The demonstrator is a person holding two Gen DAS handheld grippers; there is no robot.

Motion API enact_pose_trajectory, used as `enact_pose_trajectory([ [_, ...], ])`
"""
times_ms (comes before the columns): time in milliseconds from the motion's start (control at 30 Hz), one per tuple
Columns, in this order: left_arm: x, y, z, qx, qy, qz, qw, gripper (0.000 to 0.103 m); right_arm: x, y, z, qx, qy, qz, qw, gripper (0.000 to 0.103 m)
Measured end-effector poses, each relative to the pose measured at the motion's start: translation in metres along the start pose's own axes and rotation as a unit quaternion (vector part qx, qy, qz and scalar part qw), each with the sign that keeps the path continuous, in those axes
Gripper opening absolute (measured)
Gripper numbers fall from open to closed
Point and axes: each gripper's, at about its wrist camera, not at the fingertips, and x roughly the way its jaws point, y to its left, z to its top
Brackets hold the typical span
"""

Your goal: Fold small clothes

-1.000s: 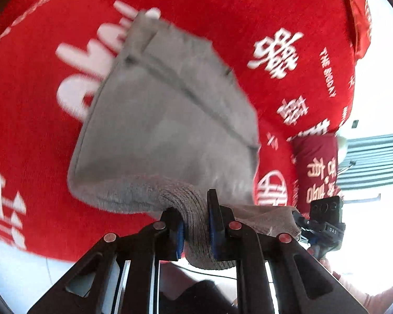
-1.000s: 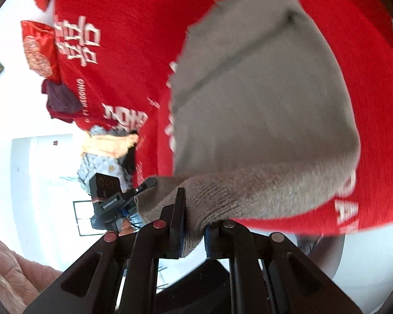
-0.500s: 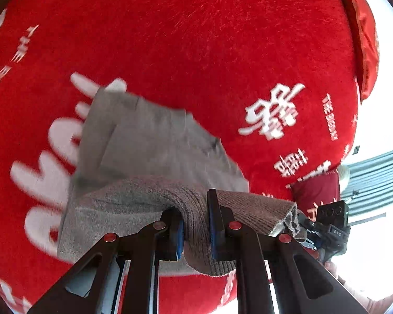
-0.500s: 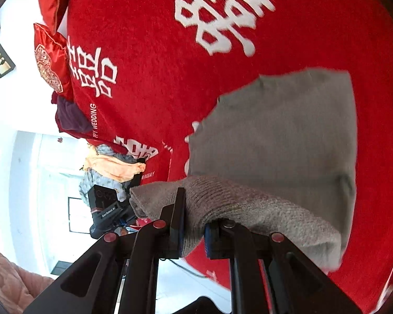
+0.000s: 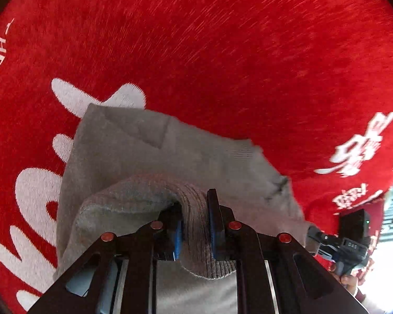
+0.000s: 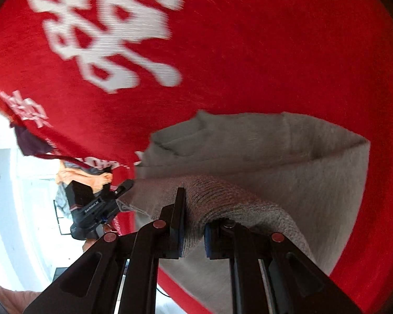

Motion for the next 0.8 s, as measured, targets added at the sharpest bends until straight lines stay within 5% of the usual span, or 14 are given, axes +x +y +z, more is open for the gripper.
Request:
enact_pose_trajectory([
  [167, 0.003, -0.011, 0.004, 0.022, 0.0, 0.034, 0.9992, 0.02, 0.006, -0.006, 0.009, 0.011, 0.004, -0.003, 1.0, 0.019],
  [233, -0.002, -0.02, 0.004, 0.039, -0.003, 0.046, 0.9981, 0.039, 0.003, -0.001, 0.009, 0.0, 0.0, -0.004, 1.0, 0.03],
  [267, -0.004, -0.023, 0.004, 0.045, -0.007, 0.052, 0.9976, 0.061, 0.0, 0.003, 0.01, -0.004, -0.004, -0.006, 1.0, 0.042],
  [300, -0.01, -0.027, 0.004, 0.053, -0.017, 0.059, 0.9967, 0.068, -0.006, 0.007, 0.011, -0.009, -0.019, -0.011, 1.0, 0.054],
  [433, -0.028, -0.037, 0.005, 0.076, -0.034, 0.071, 0.994, 0.068, -0.033, 0.02, 0.016, -0.02, -0.067, -0.025, 0.997, 0.057],
  [600, -0.022, -0.036, -0.003, 0.101, -0.006, 0.107, 0.9891, 0.068, -0.041, 0.028, 0.006, -0.06, -0.06, -0.119, 0.989, 0.057],
  [700, -0.001, -0.037, -0.009, 0.111, 0.017, 0.123, 0.9861, 0.068, -0.03, 0.032, -0.006, -0.107, -0.038, -0.181, 0.977, 0.057],
  [800, 0.024, -0.045, -0.006, 0.122, 0.013, 0.144, 0.9818, 0.068, 0.001, 0.043, -0.012, -0.18, -0.006, -0.264, 0.948, 0.057],
])
